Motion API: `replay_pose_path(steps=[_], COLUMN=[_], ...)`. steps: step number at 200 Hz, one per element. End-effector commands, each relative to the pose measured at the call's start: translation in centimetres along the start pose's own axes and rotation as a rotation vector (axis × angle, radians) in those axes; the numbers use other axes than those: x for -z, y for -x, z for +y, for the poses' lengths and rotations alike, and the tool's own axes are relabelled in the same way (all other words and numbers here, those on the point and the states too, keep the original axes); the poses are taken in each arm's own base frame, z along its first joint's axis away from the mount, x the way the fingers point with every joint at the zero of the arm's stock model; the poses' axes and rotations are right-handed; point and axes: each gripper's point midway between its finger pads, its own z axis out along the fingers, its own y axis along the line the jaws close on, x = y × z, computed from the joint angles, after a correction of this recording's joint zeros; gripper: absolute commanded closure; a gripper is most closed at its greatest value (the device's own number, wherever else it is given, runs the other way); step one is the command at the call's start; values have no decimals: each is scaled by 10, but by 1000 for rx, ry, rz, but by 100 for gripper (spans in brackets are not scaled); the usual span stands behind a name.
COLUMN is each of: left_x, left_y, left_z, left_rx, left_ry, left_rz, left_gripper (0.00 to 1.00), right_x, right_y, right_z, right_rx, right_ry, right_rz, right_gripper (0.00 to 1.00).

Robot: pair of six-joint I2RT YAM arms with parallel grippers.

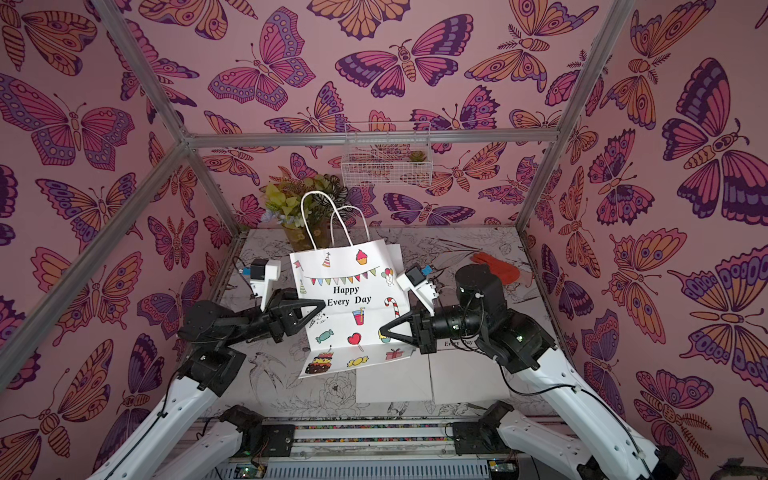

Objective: Put away the paper bag
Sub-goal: Press the paper bag.

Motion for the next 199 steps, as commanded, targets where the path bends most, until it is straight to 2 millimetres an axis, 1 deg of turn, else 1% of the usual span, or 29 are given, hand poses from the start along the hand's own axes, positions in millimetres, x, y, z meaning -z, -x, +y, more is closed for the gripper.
replay_pose_path(steps=[1, 8, 25, 28, 41, 52, 55, 60, 72, 90, 108, 113, 117, 132, 156, 182, 199], left_x=[3, 3, 4, 4, 4, 4, 4, 5, 5, 6, 6, 7, 7, 8, 9, 10, 10], left_y=[16, 16, 16, 15, 14, 11, 11, 11, 10, 8, 7, 6, 6, 6, 5, 8, 15], left_z=[0, -2, -5, -4, -4, -3, -3, -3, -3, -1, 0, 0, 1, 1, 2, 1, 2], left_rx=[-25, -28, -33, -32, -34, -30, -30, -30, -29, -23, -20, -18, -18, -19, -17, -18, -12], left_ry=[7, 2, -7, -7, -7, -6, -7, -7, -9, -8, -6, -5, -4, -1, 2, 2, 9], left_rz=[-88, -87, -81, -80, -71, -62, -59, -57, -50, -38, -32, -29, -30, -29, -26, -37, -69], left_gripper=[71, 77, 97, 100, 100, 100, 100, 100, 100, 100, 100, 100, 100, 100, 100, 100, 79], right_x=[3, 2, 2, 2, 5, 9, 11, 13, 18, 20, 19, 18, 18, 17, 15, 13, 10], right_y=[-2, -2, -1, 0, 6, 16, 19, 23, 34, 50, 62, 65, 68, 75, 81, 83, 78], right_z=[4, 4, 2, 3, 5, 11, 13, 14, 20, 24, 28, 28, 28, 28, 25, 18, 10], right_rx=[30, 30, 30, 35, 50, 76, 85, 93, 114, 128, 143, 148, 151, 164, 173, 165, 147], right_ry=[-2, -2, -6, -7, -13, -15, -15, -14, -2, 28, 49, 50, 50, 48, 39, 23, 5], right_rz=[0, 0, -3, -6, -27, -68, -83, -99, -136, -162, -172, -175, -177, -181, -186, -186, -171], right_gripper=[100, 100, 100, 99, 91, 82, 76, 72, 63, 55, 54, 55, 58, 80, 100, 100, 100])
